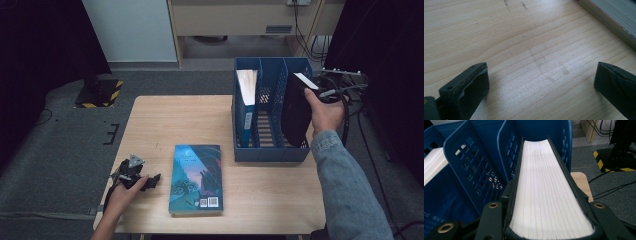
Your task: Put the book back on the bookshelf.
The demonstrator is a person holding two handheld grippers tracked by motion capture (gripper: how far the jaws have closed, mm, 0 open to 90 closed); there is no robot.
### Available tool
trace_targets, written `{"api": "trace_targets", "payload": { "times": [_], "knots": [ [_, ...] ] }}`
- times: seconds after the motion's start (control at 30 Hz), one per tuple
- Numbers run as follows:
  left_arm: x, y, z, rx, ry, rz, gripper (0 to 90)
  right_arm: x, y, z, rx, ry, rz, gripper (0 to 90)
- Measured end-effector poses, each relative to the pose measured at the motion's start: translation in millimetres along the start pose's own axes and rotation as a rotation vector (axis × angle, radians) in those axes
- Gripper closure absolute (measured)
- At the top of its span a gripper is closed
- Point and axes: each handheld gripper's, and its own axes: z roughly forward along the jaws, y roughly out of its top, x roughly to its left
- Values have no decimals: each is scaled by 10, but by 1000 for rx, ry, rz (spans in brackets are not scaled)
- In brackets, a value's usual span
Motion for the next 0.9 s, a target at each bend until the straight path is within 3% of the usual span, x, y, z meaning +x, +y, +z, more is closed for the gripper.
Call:
{"api": "trace_targets", "payload": {
  "times": [0.1, 0.3, 0.9],
  "knots": [
    [5, 5, 4, 1, -4, 6, 0, 4, -60, 42, 6, -9, 9, 522],
    [5, 6, 5, 1, -3, 5, 0, 50, -150, 118, 16, -14, -28, 522],
    [4, 15, 14, 1, -4, 6, 0, -13, -298, 287, 34, -17, 4, 519]
  ]
}}
